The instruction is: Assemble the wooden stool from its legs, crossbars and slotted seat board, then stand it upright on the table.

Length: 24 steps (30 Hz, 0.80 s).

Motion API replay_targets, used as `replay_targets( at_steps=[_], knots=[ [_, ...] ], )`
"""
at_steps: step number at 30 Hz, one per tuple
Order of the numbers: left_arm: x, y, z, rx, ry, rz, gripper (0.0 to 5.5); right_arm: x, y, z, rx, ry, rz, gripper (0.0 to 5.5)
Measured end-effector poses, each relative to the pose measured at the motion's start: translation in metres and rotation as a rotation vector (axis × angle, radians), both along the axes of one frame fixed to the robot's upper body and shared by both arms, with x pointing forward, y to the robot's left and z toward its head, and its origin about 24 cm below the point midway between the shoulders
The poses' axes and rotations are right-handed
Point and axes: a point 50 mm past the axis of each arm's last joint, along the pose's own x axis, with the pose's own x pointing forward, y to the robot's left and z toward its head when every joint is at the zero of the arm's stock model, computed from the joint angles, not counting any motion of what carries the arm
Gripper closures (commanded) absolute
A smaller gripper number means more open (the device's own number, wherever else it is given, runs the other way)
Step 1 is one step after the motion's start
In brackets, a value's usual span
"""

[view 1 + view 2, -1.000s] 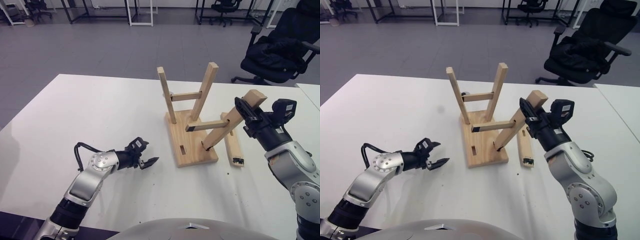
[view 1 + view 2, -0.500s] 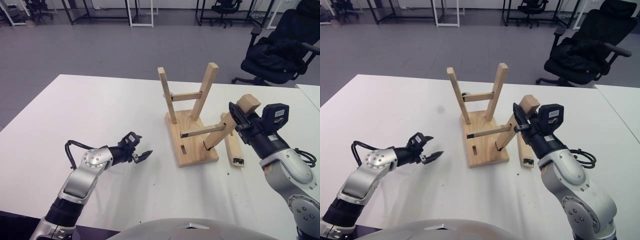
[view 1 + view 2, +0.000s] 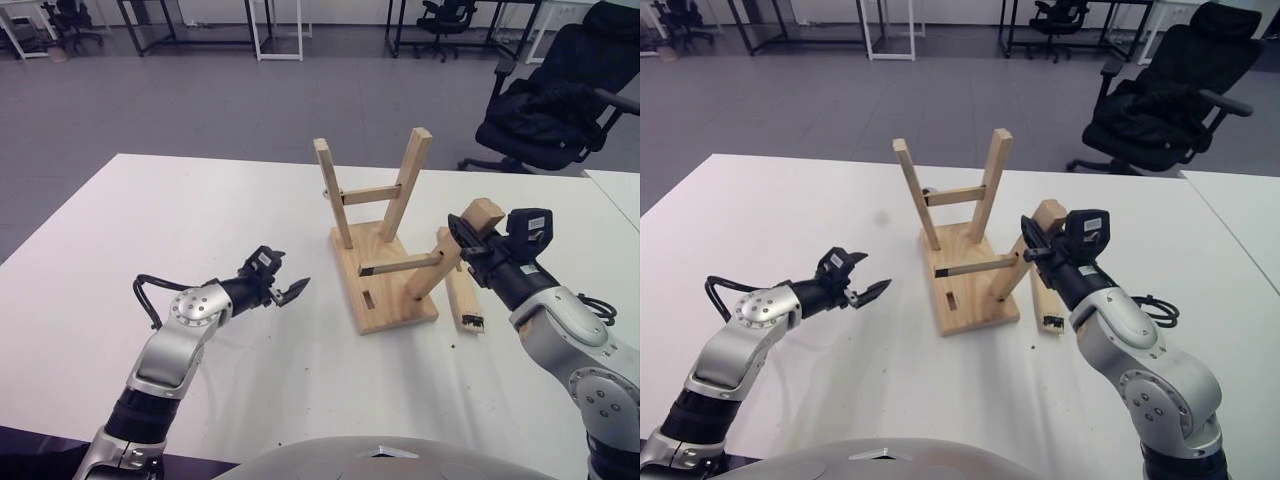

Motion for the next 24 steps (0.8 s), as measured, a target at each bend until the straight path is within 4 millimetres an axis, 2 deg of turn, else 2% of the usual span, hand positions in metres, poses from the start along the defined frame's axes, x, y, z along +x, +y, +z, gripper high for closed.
replay_targets(
  at_steps=[5, 8, 15, 16, 19, 24],
  knots=[
    [0.003, 0.002, -0.002, 0.004, 0.009, 0.012, 1.53, 0.009, -0.003, -0.003, 0.075, 0.0, 0.005, 4.46],
    [0.009, 0.003, 0.005, 0.005, -0.033, 0.032, 1.53, 0.017, -0.011, -0.004, 0.119, 0.007, 0.019, 4.46],
    [0.015, 0.01, 0.009, 0.004, -0.055, 0.067, 1.53, 0.027, -0.011, 0.003, 0.093, -0.038, 0.062, 4.46],
    [0.017, 0.01, 0.01, 0.004, -0.059, 0.068, 1.53, 0.028, -0.009, 0.005, 0.077, -0.054, 0.062, 4.09],
    [0.019, 0.009, 0.012, -0.001, -0.075, 0.071, 1.53, 0.033, -0.008, 0.01, 0.046, -0.086, 0.055, 3.55],
    [0.019, 0.009, 0.011, 0.001, -0.079, 0.081, 1.53, 0.035, -0.004, 0.033, 0.053, -0.209, 0.082, 2.6]
  ],
)
